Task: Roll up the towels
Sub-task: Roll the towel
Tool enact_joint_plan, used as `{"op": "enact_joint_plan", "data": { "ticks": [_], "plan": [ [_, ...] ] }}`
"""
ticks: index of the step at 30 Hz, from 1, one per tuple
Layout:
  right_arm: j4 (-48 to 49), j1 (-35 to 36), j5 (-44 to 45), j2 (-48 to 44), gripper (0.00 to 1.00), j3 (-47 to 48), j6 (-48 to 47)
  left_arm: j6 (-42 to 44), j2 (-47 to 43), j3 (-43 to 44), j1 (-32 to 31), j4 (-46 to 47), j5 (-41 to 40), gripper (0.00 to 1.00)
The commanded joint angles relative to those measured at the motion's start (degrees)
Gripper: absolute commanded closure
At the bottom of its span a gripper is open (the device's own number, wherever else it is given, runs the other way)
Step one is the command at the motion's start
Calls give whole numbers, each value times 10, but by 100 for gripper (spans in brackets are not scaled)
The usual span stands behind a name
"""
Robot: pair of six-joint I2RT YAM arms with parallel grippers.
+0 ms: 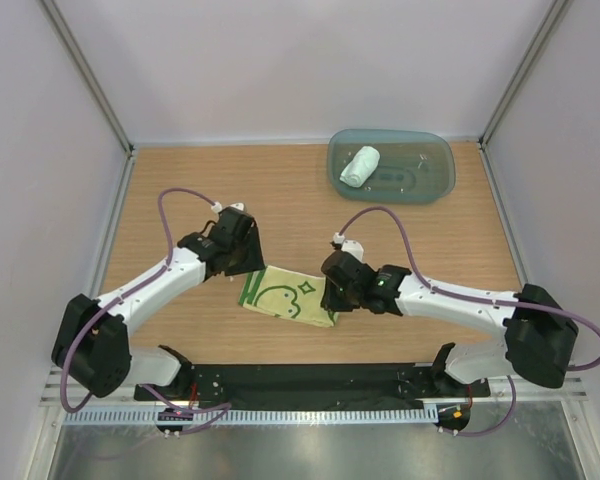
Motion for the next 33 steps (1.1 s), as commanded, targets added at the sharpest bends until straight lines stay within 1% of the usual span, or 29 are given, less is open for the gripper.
{"op": "enact_joint_plan", "data": {
  "ticks": [1, 6, 10, 12, 14, 15, 16, 17, 18, 19, 20, 21, 22, 23, 25, 26, 27, 28, 30, 31, 33],
  "plan": [
    [81, -6, -43, 19, 82, -24, -3, 5, -24, 22, 2, -15, -4, 47],
    [81, -6, -33, 10, 84, -85, 29, 16, -32, 29, -12, -16, -2, 49],
    [86, -7, -38, 8, 84, -105, 40, 21, -28, 55, -38, -24, -25, 49],
    [82, -6, -43, 14, 84, -93, 31, 23, -23, 70, -53, -32, -40, 49],
    [75, -6, -40, 9, 84, -77, 14, 23, -14, 96, -84, -45, -79, 50],
    [59, -8, -36, 3, 83, -53, 7, 23, -11, 106, -98, -51, -97, 50],
    [49, -10, -20, -8, 81, -41, 1, 25, -6, 114, -130, -55, -118, 49],
    [39, -15, -12, -18, 80, -28, -5, 30, 2, 137, -147, -67, -155, 49],
    [12, -21, -3, -38, 75, -1, -20, 39, 15, 147, -164, -72, -177, 49],
    [-6, -50, 10, -47, 73, 11, -26, 47, 23, 156, -206, -73, -195, 49],
    [-23, -67, 13, -55, 71, 24, -33, 52, 30, 162, -227, -74, -213, 49],
    [-53, -93, 14, -68, 67, 40, -47, 58, 46, 171, -250, -73, -241, 49],
    [-67, -116, 16, -74, 65, 46, -53, 58, 56, 179, -267, -73, -250, 49],
    [-80, -169, 11, -79, 64, 51, -62, 55, 66, 184, -299, -77, -256, 50],
    [-113, -217, 1, -88, 63, 64, -87, 27, 101, 205, -321, -89, -265, 50],
    [-122, -244, -7, -91, 63, 69, -96, 18, 114, 211, -344, -90, -265, 51],
    [-139, -281, -11, -92, 62, 78, -109, 12, 126, 225, -353, -95, -272, 51],
    [-146, -299, -14, -96, 62, 82, -115, 3, 158, 237, -363, -101, -276, 51],
    [-155, -337, -26, -108, 62, 83, -124, -10, 189, 258, -389, -113, -276, 51],
    [-156, -348, -32, -112, 62, 83, -130, -12, 225, 283, -398, -123, -277, 51],
    [-158, -369, -48, -119, 61, 77, -134, -11, 261, 309, -427, -131, -275, 51]
  ]
}}
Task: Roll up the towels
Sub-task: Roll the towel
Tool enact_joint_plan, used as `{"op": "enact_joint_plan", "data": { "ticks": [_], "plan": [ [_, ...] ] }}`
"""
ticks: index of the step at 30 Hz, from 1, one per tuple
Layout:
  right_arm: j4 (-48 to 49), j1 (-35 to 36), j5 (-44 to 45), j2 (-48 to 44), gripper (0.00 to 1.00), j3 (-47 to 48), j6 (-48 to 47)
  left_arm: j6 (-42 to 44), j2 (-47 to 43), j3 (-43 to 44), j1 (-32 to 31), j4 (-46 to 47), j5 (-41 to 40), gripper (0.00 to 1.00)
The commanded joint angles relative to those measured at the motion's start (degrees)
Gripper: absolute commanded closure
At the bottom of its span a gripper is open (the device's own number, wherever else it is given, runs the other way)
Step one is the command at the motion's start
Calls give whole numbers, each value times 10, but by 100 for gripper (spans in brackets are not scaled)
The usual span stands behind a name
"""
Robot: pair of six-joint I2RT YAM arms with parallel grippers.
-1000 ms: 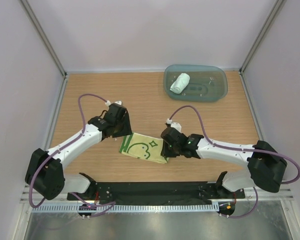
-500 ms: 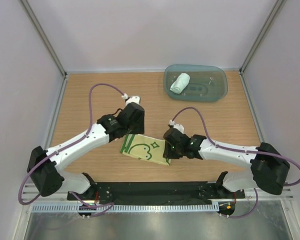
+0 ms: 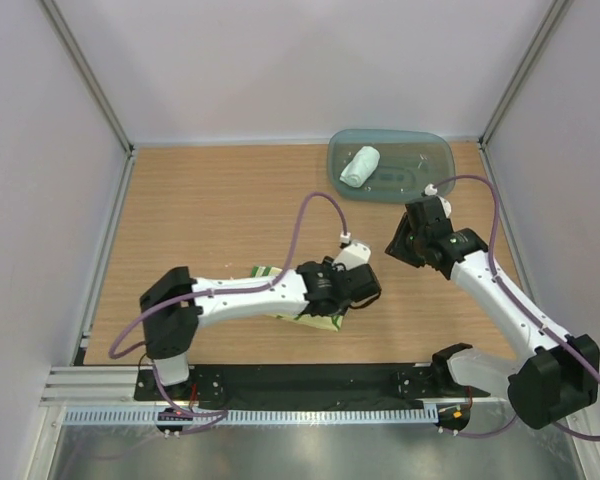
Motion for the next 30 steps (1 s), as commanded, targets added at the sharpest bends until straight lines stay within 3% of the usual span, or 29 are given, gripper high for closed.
{"op": "enact_joint_plan", "data": {
  "ticks": [1, 5, 21, 22, 24, 28, 30],
  "plan": [
    [-34, -25, -33, -23, 62, 7, -35, -25, 52, 63, -40, -37, -37, 50],
    [-28, -36, -51, -26, 61, -16, -31, -78, 129, 131, -60, -98, -39, 51],
    [-14, -39, -70, -19, 60, -36, -30, -101, 212, 116, -85, -73, 9, 50],
    [-14, -39, -70, -19, 60, -36, -30, -101, 215, 116, -85, -69, 11, 51],
    [-15, -39, -70, -19, 60, -38, -30, -101, 227, 115, -84, -69, 6, 66],
    [-14, -39, -70, -18, 60, -40, -30, -109, 224, 101, -72, -67, 5, 69],
    [-13, -39, -70, -16, 60, -41, -29, -111, 209, 74, -68, -52, 8, 80]
  ]
}}
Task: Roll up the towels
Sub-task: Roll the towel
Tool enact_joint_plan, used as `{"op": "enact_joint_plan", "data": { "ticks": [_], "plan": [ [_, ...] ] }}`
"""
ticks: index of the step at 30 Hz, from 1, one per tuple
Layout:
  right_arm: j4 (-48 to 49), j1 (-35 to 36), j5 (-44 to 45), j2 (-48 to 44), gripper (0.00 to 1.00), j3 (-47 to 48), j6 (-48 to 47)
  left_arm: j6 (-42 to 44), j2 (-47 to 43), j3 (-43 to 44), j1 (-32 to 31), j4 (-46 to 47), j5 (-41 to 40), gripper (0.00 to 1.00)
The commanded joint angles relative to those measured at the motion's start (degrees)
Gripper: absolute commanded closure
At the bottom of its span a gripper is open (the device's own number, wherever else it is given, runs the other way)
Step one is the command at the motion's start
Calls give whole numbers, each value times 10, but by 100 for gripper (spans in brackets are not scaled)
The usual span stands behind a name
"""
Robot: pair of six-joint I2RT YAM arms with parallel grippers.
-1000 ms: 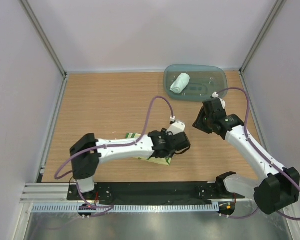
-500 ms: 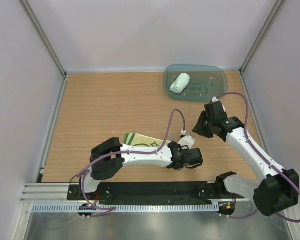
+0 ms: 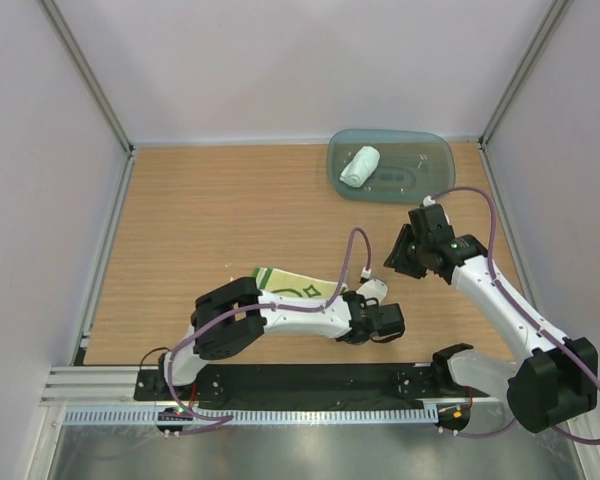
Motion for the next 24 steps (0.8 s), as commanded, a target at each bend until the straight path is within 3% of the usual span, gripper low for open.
{"op": "enact_joint_plan", "data": {
  "ticks": [1, 3, 7, 8, 10, 13, 24],
  "plan": [
    [14, -1, -31, 1, 60, 0, -10, -20, -15, -42, 14, 22, -2, 86],
    [33, -1, -56, 2, 60, -11, -7, -24, -45, -82, 17, 50, -2, 100],
    [145, -2, -238, 35, 57, -61, 22, -22, -127, -164, 18, 126, 2, 100],
    [200, 0, -311, 47, 50, -82, 34, -20, -145, -180, 19, 147, 7, 100],
    [246, 9, -355, 86, 39, -96, 69, -20, -191, -220, 22, 189, 12, 100],
    [261, 50, -347, 115, 32, -88, 65, -21, -221, -242, 28, 210, 17, 100],
    [371, 116, -339, 252, 32, -93, 116, -41, -273, -281, 36, 230, 15, 100]
  ]
}}
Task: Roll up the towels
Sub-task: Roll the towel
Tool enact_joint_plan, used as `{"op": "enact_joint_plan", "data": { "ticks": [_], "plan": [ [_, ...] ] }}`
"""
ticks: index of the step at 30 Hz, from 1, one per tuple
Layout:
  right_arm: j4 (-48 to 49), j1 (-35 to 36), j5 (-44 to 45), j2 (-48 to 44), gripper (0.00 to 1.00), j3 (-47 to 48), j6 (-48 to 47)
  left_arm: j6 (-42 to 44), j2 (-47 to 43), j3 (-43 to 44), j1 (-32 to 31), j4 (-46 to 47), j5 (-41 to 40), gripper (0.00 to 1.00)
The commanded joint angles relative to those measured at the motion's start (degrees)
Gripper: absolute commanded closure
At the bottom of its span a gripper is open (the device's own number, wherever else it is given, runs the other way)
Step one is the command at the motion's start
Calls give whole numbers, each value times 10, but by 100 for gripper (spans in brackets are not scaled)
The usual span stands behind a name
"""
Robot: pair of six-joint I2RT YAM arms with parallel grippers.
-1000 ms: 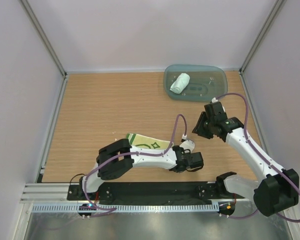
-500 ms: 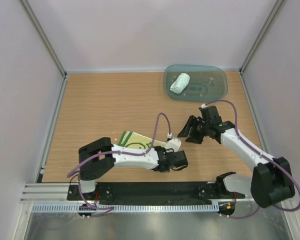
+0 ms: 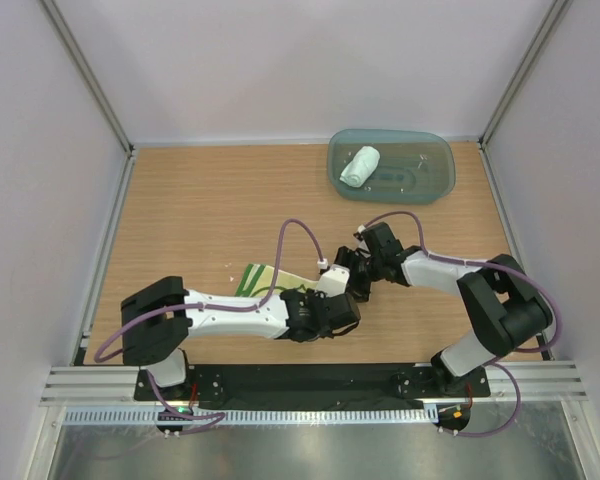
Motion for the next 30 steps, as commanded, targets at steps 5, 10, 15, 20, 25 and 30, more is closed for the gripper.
{"op": "enact_joint_plan", "data": {
  "ticks": [5, 10, 15, 20, 25, 30],
  "plan": [
    [49, 8, -2, 49, 37, 10, 13, -32, -67, -40, 19, 36, -8, 100],
    [46, 9, 8, 60, 51, 16, 12, -40, -95, -69, 28, 50, 1, 100],
    [47, 9, 14, 73, 85, 27, 15, -44, -104, -77, 31, 53, 4, 100],
    [18, 9, 22, 75, 99, 57, 3, -43, -106, -77, 31, 53, 14, 100],
    [-86, 9, 102, 59, 49, 119, -53, -39, -104, -72, 31, 55, 40, 100],
    [-191, 6, 189, 23, 36, 188, -99, -83, -123, -85, 47, 46, 49, 100]
  ]
}}
